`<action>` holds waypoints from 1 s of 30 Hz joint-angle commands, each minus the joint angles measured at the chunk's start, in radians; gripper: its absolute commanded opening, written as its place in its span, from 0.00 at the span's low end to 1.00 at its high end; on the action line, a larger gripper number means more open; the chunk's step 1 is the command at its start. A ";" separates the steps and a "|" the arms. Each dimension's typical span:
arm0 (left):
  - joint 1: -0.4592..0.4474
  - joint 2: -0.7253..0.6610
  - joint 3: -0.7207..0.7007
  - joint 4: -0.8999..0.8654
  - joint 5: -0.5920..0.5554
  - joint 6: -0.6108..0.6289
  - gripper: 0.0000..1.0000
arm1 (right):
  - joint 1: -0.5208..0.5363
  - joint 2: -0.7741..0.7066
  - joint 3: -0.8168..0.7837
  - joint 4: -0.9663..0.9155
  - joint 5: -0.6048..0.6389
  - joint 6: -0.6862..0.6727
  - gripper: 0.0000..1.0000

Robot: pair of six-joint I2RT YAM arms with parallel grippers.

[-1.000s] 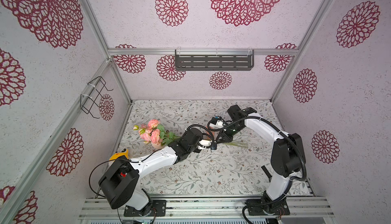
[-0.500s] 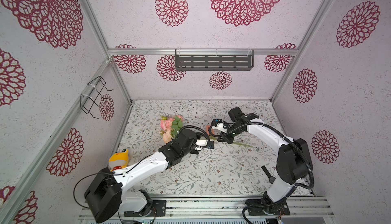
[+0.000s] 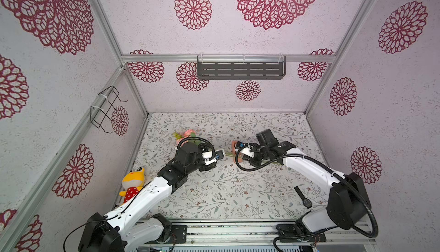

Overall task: Wrap bouquets with tape
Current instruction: Wrap the tape around the bouquet.

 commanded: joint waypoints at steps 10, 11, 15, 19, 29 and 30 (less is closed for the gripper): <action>0.030 0.255 0.207 -0.207 0.329 0.092 0.69 | 0.105 -0.204 -0.315 0.539 0.219 -0.212 0.00; 0.030 0.287 0.235 -0.248 0.348 0.112 0.69 | 0.112 -0.220 -0.350 0.576 0.227 -0.227 0.00; 0.030 0.395 0.325 -0.363 0.379 0.135 0.68 | 0.125 -0.277 -0.499 0.845 0.242 -0.257 0.00; 0.033 0.455 0.366 -0.388 0.397 0.135 0.68 | 0.143 -0.313 -0.607 1.030 0.228 -0.318 0.00; 0.039 0.559 0.467 -0.494 0.432 0.182 0.69 | 0.213 -0.272 -0.759 1.389 0.266 -0.476 0.00; 0.039 0.578 0.482 -0.510 0.437 0.184 0.69 | 0.216 -0.267 -0.767 1.422 0.269 -0.483 0.00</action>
